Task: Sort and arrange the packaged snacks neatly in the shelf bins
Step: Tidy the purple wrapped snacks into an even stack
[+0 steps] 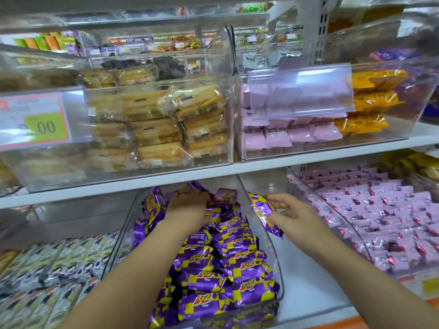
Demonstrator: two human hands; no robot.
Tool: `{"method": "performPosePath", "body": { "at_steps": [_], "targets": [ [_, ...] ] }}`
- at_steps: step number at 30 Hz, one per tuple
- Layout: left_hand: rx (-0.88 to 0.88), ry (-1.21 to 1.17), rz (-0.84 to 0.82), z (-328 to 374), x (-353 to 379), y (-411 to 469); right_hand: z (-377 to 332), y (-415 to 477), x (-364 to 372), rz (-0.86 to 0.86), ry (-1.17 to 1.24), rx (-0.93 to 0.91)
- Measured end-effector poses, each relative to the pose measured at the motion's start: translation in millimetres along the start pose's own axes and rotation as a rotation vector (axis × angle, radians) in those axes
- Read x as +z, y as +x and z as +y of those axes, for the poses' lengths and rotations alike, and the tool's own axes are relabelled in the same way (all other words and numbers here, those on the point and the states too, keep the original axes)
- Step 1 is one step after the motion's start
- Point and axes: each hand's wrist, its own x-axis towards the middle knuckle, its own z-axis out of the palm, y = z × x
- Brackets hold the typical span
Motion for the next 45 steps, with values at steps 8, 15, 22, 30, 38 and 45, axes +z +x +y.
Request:
{"method": "performPosePath", "body": {
  "at_steps": [8,15,22,30,38,45],
  "targets": [
    [0.014,-0.089,0.152,-14.3,-15.2,-31.1,-1.2,1.6,3.6,0.054,-0.003,-0.055],
    [0.063,-0.251,0.236,-27.0,-40.2,-73.0,-7.8,-2.5,7.5,0.191,-0.124,-0.180],
    [0.101,-0.654,0.085,-31.6,-39.3,-106.7,-24.0,-22.2,27.0,0.019,-0.249,-0.359],
    [0.119,-0.507,-0.237,-46.6,-41.2,-109.2,-23.2,-25.4,38.7,-0.168,-1.045,-0.345],
    [0.133,-0.484,-0.105,-17.2,-41.4,-61.4,-18.2,-6.6,23.5,-0.022,-0.776,-0.393],
    [0.071,-0.533,-0.165,10.0,-26.6,10.4,1.8,18.9,11.1,0.030,-0.602,-0.382]
  ]
}}
